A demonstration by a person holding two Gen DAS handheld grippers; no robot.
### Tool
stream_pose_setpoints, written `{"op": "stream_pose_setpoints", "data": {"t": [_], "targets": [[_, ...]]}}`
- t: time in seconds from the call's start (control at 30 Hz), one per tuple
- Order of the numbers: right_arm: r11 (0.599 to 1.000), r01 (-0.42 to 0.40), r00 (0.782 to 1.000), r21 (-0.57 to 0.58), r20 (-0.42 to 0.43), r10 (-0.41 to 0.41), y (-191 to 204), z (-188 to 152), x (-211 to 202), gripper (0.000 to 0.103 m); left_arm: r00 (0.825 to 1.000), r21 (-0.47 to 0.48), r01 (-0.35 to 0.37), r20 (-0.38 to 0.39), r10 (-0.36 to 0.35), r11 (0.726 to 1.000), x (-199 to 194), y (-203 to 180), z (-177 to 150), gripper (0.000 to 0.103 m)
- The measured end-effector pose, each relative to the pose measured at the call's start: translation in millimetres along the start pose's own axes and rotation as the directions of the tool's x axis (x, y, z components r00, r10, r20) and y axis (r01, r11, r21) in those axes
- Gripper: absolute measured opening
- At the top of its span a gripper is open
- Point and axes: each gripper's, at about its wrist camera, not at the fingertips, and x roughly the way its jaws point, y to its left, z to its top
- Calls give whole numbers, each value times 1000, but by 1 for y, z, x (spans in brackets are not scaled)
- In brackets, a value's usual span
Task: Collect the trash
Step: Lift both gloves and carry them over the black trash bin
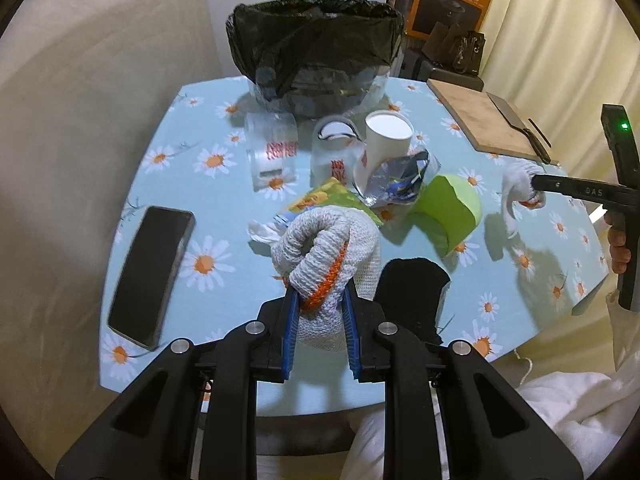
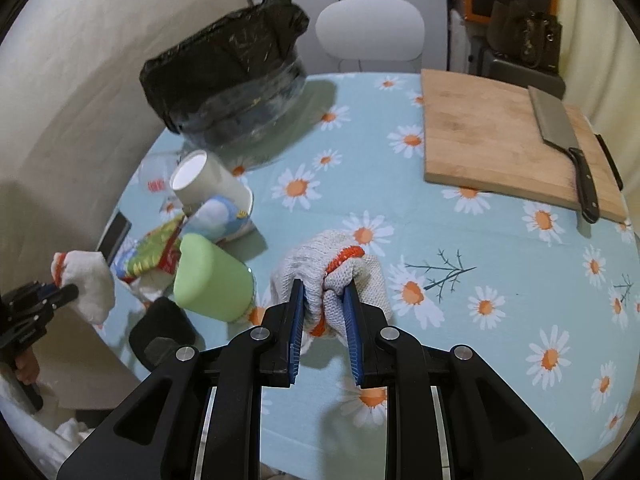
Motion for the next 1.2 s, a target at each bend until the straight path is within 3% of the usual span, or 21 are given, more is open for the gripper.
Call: {"op": "stream_pose_setpoints", "data": {"t": [0.33,0.6,0.93,1.2], "targets": [[998,-69,996,-4,55,69,8,8,-24,18,996,48,-84,45,82,995,-29,6,20,21],[988,-124,973,-88,185,138,35,41,-66,18,985,86,-142,106,133,986,-40,15,49,21],[981,-84,967,-173,224,123,70,108,-79,18,976,82,-107,196,90,991,-49,37,99,21],[980,-105,950,-167,274,148,96,165,-67,18,963,149,-59,268,17,987,-35,59,163,21]]}}
